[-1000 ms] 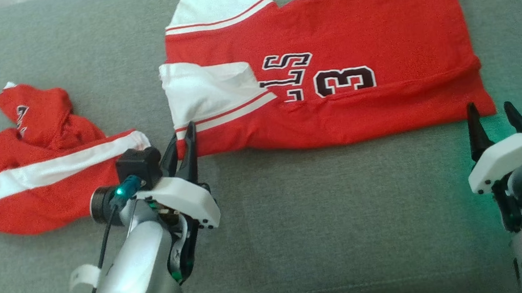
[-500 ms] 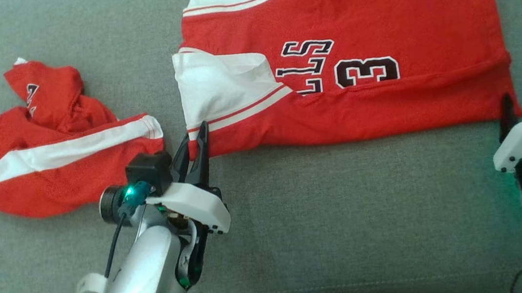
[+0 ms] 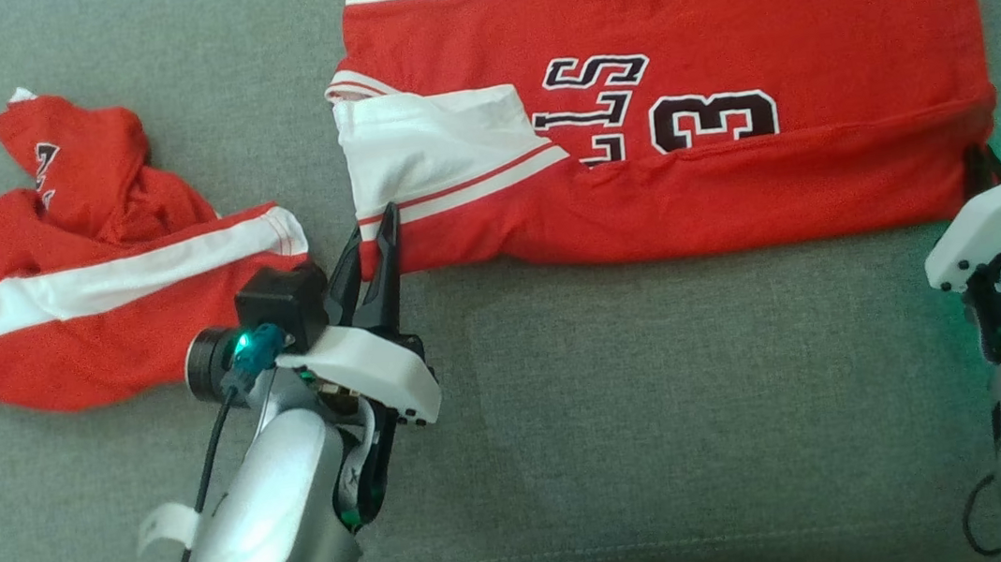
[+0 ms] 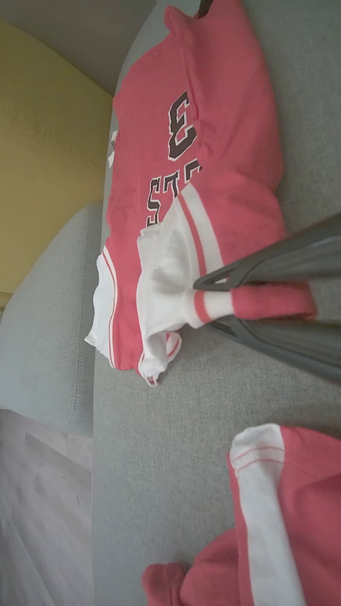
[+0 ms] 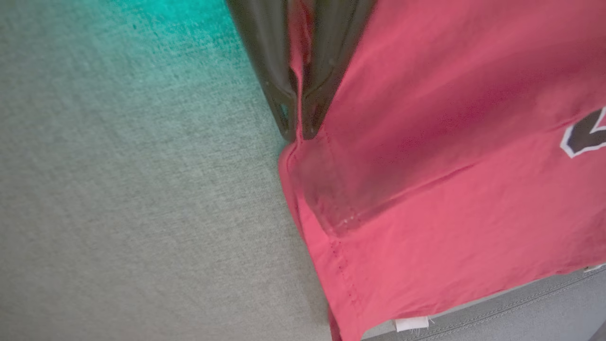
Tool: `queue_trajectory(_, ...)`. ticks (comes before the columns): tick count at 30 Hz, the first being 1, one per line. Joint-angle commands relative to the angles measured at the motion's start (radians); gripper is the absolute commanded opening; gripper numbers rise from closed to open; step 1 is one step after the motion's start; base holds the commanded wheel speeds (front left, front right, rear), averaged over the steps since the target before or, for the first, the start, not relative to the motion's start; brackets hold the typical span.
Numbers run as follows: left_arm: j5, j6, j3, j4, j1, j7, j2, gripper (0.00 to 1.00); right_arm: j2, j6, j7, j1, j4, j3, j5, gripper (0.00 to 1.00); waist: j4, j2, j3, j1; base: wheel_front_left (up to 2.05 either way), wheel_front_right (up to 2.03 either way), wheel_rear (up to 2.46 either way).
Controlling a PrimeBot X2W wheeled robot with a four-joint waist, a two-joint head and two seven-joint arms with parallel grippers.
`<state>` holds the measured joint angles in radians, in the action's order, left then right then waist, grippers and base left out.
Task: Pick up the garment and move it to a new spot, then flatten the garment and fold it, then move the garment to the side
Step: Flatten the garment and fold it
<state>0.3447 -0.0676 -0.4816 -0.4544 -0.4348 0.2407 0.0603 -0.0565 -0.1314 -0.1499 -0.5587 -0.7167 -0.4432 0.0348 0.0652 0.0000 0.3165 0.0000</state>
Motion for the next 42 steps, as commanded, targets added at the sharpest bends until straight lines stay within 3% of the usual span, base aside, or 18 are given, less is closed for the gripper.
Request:
queue_trajectory(1,0.001,-0.004,0.026,0.025,-0.022,0.012,0.023,0.0,0.006,0.001,-0.007,0.021,-0.002,0.015,-0.006,0.0,-0.004,0.0,-0.016,0.0,0.0,0.0,0.0)
queue_trajectory(11,0.016,-0.006,0.022,-0.01,0.017,-0.002,0.043,0.0,0.006,0.001,-0.014,0.075,0.036,-0.008,-0.019,0.0,-0.026,0.0,-0.096,0.0,0.0,0.0,0.0)
queue_trajectory(18,0.049,0.025,0.0,-0.02,0.085,-0.05,0.055,0.0,0.006,0.001,-0.049,0.163,0.095,0.021,-0.094,0.0,-0.046,0.0,-0.176,0.0,0.0,0.0,0.0)
queue_trajectory(24,0.081,0.043,-0.015,0.036,0.161,-0.103,0.073,0.0,0.006,0.001,-0.125,0.279,0.191,0.085,-0.167,0.0,-0.073,0.0,-0.22,0.0,0.0,0.0,0.0)
queue_trajectory(31,0.093,0.028,-0.02,0.08,0.197,-0.164,0.098,0.0,0.006,0.001,-0.21,0.374,0.32,0.114,-0.198,0.0,-0.105,0.0,-0.22,0.0,0.0,0.0,0.0)
queue_trajectory(32,0.092,0.029,-0.025,0.075,0.195,-0.176,0.101,0.0,0.006,0.001,-0.207,0.378,0.336,0.113,-0.186,0.44,-0.109,0.0,-0.217,0.0,0.0,0.0,0.0)
queue_trajectory(33,0.09,0.028,-0.029,0.069,0.192,-0.185,0.103,0.44,0.006,0.001,-0.2,0.376,0.349,0.11,-0.183,1.0,-0.112,0.0,-0.212,0.0,0.0,0.0,0.0)
queue_trajectory(34,0.085,0.023,-0.03,0.064,0.188,-0.189,0.106,0.93,0.006,0.001,-0.194,0.372,0.357,0.108,-0.182,1.0,-0.115,0.0,-0.209,0.0,0.0,0.0,0.0)
queue_trajectory(35,0.079,0.018,-0.031,0.059,0.183,-0.188,0.109,1.0,0.006,0.001,-0.184,0.367,0.366,0.112,-0.181,1.0,-0.119,0.0,-0.205,0.0,0.0,0.0,0.0)
queue_trajectory(42,0.062,-0.004,-0.018,0.054,0.15,-0.142,0.122,1.0,0.006,0.001,-0.067,0.33,0.421,0.122,-0.174,1.0,-0.127,0.0,-0.185,0.0,0.0,0.0,0.0)
